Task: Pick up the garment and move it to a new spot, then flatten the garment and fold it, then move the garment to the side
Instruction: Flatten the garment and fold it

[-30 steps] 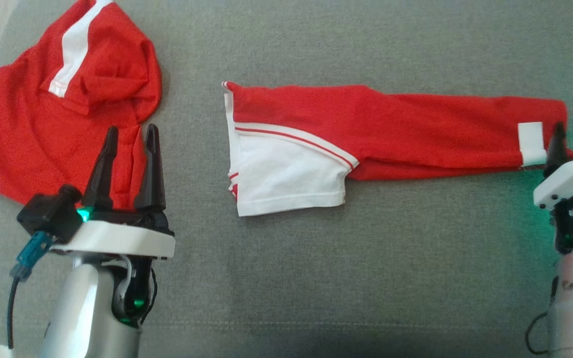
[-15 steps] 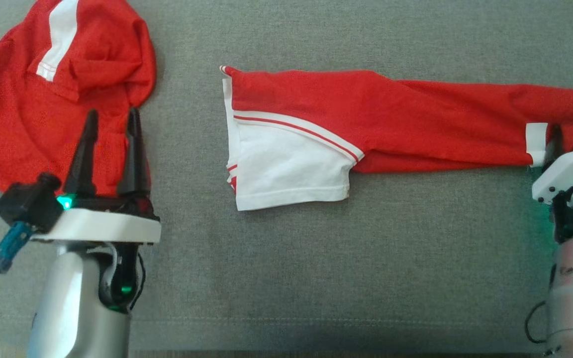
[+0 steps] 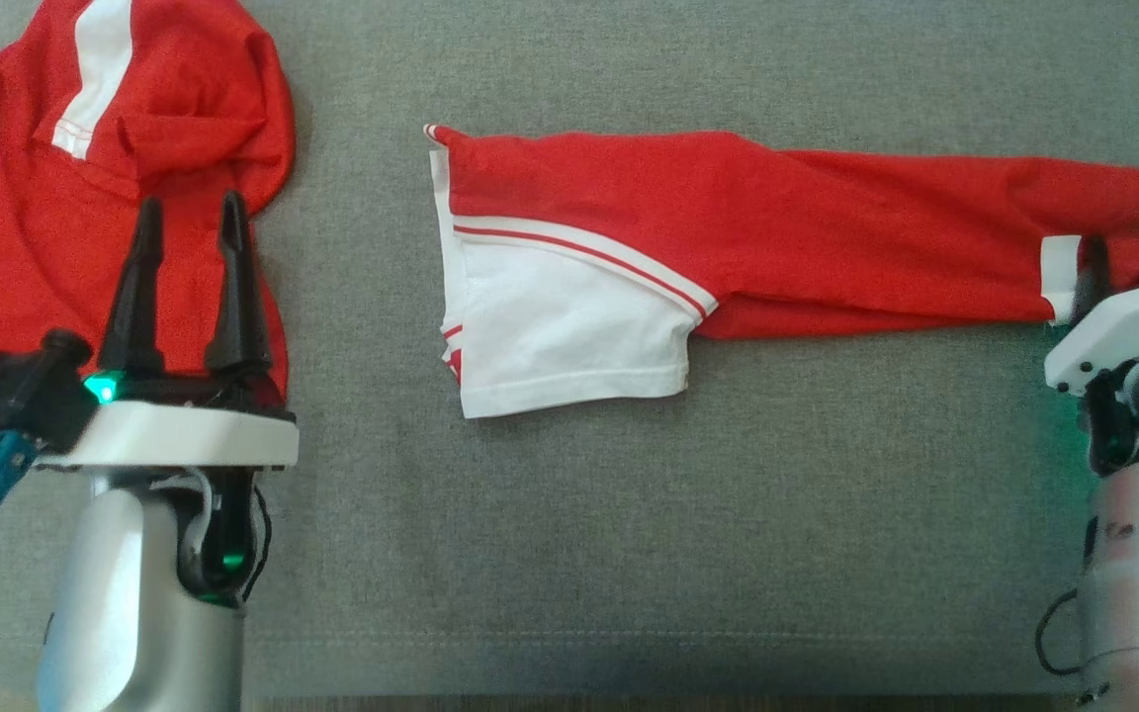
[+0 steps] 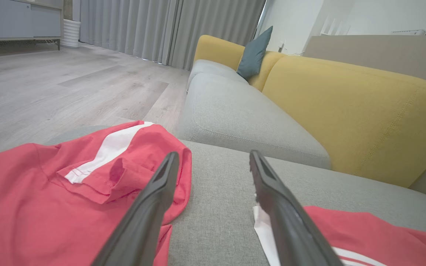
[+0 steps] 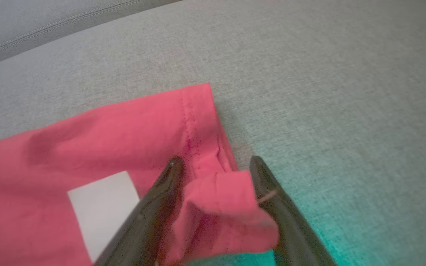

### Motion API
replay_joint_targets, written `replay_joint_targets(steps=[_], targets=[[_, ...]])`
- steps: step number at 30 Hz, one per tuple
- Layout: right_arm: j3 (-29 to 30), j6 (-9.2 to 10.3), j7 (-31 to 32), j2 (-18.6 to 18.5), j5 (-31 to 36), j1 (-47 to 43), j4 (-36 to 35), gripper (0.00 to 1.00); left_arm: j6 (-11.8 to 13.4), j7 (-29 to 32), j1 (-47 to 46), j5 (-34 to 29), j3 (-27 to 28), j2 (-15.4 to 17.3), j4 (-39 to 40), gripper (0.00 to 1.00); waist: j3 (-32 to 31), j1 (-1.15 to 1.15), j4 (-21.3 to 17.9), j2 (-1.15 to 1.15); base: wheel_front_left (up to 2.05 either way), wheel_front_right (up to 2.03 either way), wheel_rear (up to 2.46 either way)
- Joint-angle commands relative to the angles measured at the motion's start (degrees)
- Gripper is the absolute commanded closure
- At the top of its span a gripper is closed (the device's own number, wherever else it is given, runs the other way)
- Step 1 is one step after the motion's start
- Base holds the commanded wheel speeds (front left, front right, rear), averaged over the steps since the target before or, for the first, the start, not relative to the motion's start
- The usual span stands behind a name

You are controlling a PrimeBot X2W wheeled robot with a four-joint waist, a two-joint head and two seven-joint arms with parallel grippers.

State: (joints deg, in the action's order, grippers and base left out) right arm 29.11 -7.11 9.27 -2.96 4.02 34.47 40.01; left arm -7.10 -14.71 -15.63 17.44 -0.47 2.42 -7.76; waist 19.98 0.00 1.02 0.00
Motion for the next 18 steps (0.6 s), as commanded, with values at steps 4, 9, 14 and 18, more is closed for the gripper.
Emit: replay_joint_targets(steps=[4, 9, 14, 18], targets=[[-0.68, -0.37, 0.84, 0.08, 0.26, 0.26, -1.14, 1.0, -0.3, -0.29, -1.29, -0.76, 2.7, 0.73, 1.43, 0.0, -1.34, 0.0, -0.26, 0.0, 0.0, 0.0, 0.0], [1.83, -0.37, 0.71, -1.09, 1.95, 0.43, -3.64, 1.0, -0.33, -0.29, -0.57, -0.71, 2.65, 0.64, 1.13, 0.0, -3.53, 0.0, -0.62, 0.0, 0.0, 0.0, 0.0], [5.29, -0.37, 0.45, -2.74, 6.1, 0.69, -7.94, 1.0, -0.35, -0.29, 0.14, -0.41, 2.67, 0.55, 1.06, 0.0, -5.64, 0.0, -0.96, 0.0, 0.0, 0.0, 0.0], [7.92, -0.37, -0.45, -3.78, 9.9, 0.82, -10.76, 1.0, -0.35, -0.29, 0.56, -0.1, 2.61, 0.51, 1.04, 0.0, -6.86, 0.0, -1.03, 0.0, 0.0, 0.0, 0.0]])
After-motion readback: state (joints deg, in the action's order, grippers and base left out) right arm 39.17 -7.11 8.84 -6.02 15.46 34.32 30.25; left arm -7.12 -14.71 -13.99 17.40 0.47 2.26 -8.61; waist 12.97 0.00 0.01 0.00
